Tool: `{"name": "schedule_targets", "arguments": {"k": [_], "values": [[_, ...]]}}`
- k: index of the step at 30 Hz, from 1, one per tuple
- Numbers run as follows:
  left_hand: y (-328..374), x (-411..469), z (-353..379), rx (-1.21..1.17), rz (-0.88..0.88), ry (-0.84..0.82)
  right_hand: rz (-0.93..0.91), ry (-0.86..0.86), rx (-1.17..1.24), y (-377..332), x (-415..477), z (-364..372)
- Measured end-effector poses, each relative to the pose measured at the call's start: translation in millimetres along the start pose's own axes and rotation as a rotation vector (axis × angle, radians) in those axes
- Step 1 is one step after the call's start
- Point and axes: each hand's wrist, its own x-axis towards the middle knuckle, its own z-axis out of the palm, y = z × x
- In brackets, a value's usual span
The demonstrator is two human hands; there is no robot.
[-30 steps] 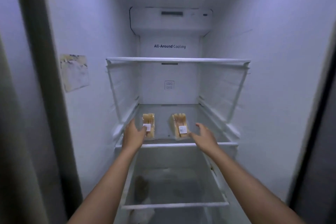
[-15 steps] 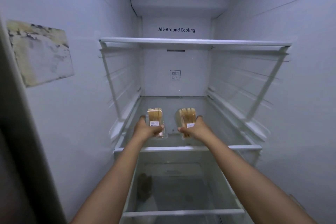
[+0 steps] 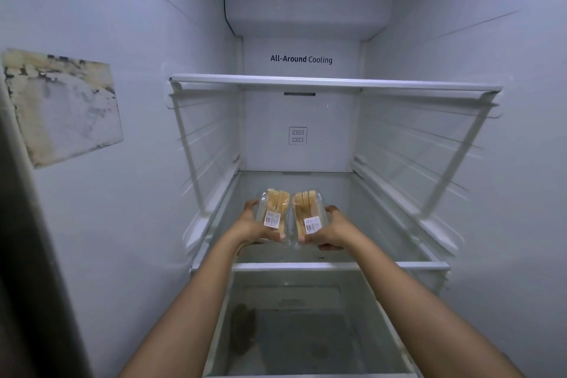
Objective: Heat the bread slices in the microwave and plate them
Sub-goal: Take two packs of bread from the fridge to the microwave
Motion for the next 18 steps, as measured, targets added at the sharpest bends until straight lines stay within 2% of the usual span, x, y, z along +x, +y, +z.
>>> {"name": "schedule_targets", "arguments": {"k": [4,9,15,18], "values": [[-5.0,-8.5,-2.8,-0.221,-0.013,-0.061,-0.079,-0.075,0.114,8.1,-10.2,0.5],[-10.3,-21.1,6.6,-0.468,-0.019,-0.101,-0.154,-0.066,0.241,14.1,-25.4,-1.6],[-4.4,-45.1,20.1,-0.561,-0.006,-0.105,-0.128,-0.069,0.503,33.0,-41.7,-2.9],[-0.8,-62.7,26.4,-0.532,0.048,-0.084,-0.146,-0.056,0.557,35.4,-64.0,-9.2]]}}
